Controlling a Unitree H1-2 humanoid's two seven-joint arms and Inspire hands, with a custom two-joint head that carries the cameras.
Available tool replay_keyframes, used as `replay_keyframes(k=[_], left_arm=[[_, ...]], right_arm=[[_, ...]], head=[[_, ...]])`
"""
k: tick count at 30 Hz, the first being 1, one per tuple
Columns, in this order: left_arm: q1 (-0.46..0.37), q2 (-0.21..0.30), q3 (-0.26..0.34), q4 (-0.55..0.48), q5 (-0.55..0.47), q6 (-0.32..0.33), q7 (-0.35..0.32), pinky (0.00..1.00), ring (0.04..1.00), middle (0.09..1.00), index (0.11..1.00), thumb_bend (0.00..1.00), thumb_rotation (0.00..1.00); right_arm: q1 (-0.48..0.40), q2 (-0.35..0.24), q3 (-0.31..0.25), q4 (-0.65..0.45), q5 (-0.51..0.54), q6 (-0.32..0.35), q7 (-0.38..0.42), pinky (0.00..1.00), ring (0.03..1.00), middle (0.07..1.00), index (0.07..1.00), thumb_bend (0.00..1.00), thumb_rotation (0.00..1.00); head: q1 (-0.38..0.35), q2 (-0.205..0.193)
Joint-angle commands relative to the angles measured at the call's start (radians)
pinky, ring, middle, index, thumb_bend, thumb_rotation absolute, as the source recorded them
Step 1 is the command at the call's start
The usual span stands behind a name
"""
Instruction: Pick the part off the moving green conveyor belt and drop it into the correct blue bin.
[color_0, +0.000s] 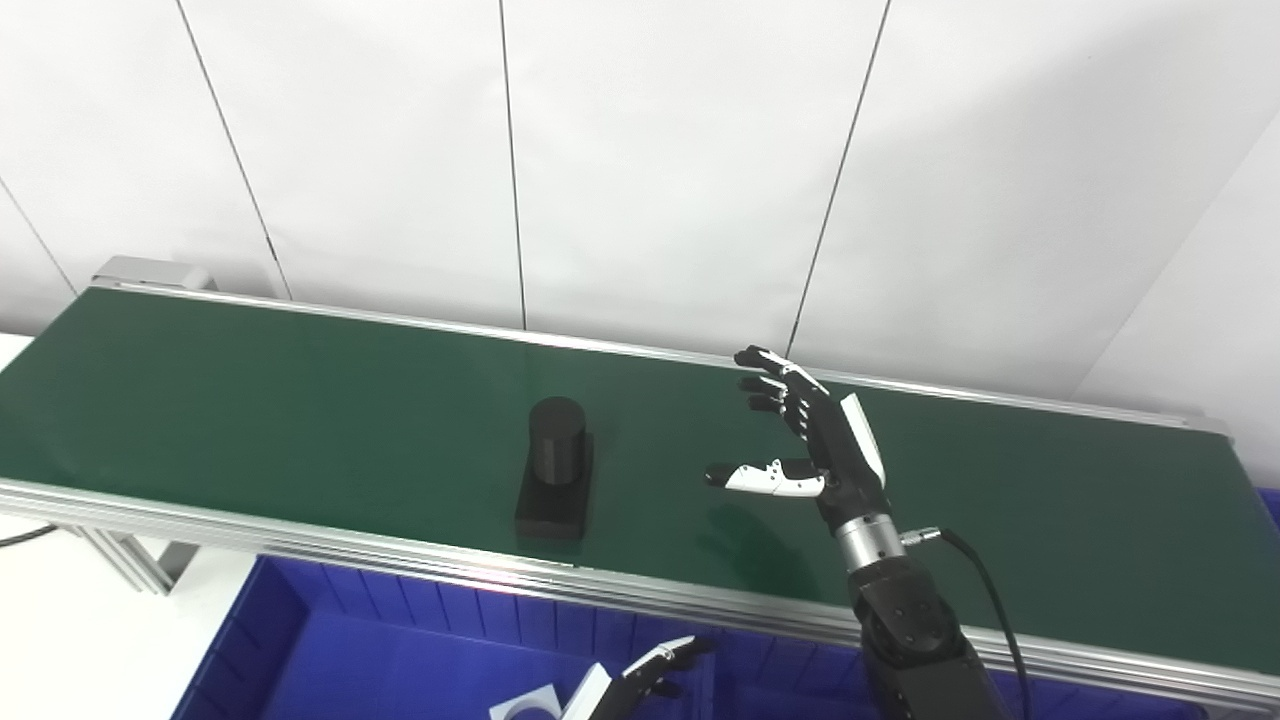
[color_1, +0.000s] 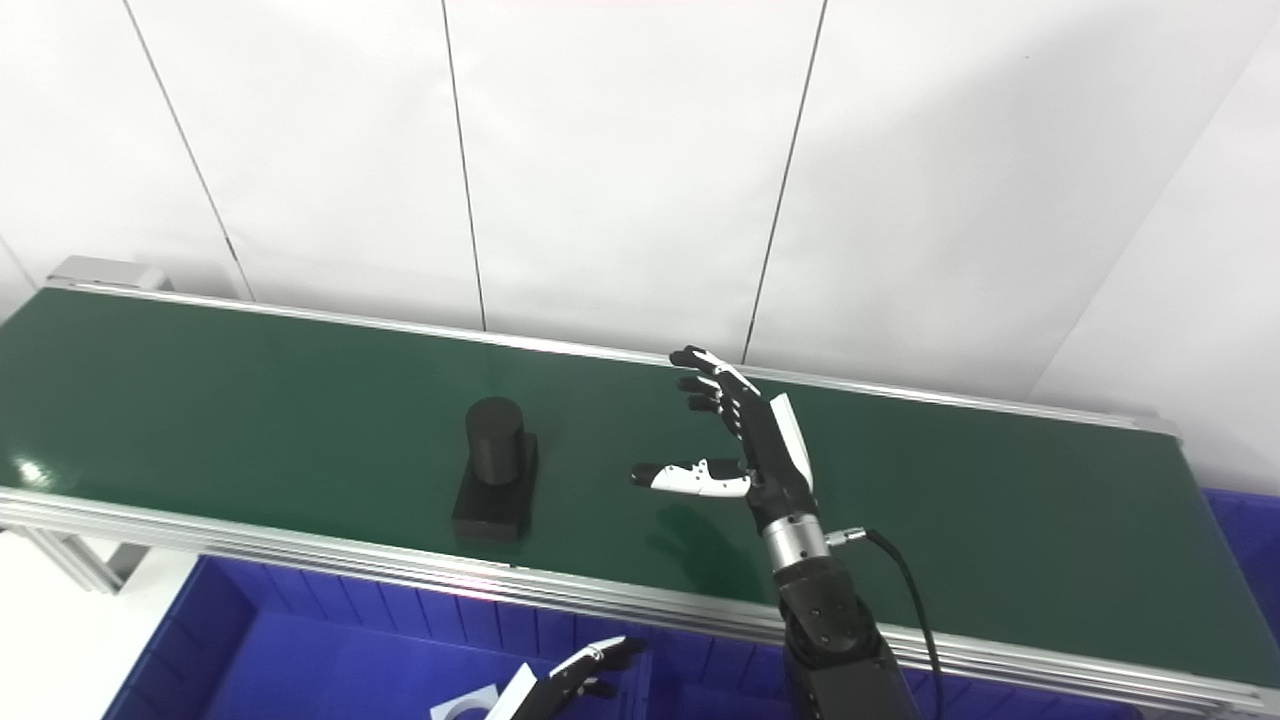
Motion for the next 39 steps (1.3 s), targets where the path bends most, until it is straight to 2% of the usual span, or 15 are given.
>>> replay_keyframes(k=[1, 8, 15, 28, 34, 39], left_arm=[[-0.011, 0.005, -0.004, -0.029, 0.008, -0.035, 0.009, 0.75, 0.854, 0.882, 0.84, 0.88, 0.91], [-0.01, 0.005, -0.002, -0.024, 0.007, -0.035, 0.007, 0.76, 0.857, 0.88, 0.842, 0.88, 0.91], [-0.014, 0.006, -0.008, -0.027, 0.012, -0.035, 0.014, 0.76, 0.855, 0.882, 0.842, 0.88, 0.91], [-0.016, 0.005, -0.01, -0.024, 0.007, -0.035, 0.013, 0.78, 0.858, 0.882, 0.844, 0.88, 0.91], [-0.019, 0.004, -0.013, -0.021, 0.006, -0.035, 0.012, 0.77, 0.857, 0.88, 0.843, 0.88, 0.91], [-0.022, 0.004, -0.015, -0.015, 0.008, -0.035, 0.016, 0.77, 0.855, 0.879, 0.843, 0.87, 0.91]], right_arm=[[-0.019, -0.004, 0.001, -0.024, 0.006, -0.033, -0.017, 0.74, 0.798, 0.899, 0.786, 1.0, 0.22], [0.001, -0.02, 0.007, -0.019, 0.003, -0.033, -0.03, 0.74, 0.803, 0.886, 0.797, 1.0, 0.22], [0.018, -0.038, 0.023, 0.008, -0.014, -0.033, -0.057, 0.74, 0.793, 0.872, 0.873, 1.0, 0.21], [0.022, -0.054, 0.021, 0.065, 0.012, -0.034, -0.041, 0.79, 0.79, 0.874, 0.923, 0.99, 0.15], [0.019, -0.064, 0.026, 0.075, 0.004, -0.034, -0.053, 0.78, 0.798, 0.869, 0.948, 1.0, 0.21], [0.016, -0.065, 0.027, 0.078, 0.004, -0.034, -0.055, 0.78, 0.8, 0.864, 0.937, 1.0, 0.21]], head=[[-0.001, 0.001], [-0.002, 0.001], [-0.007, 0.002], [-0.011, 0.001], [-0.011, 0.0], [-0.009, -0.001]])
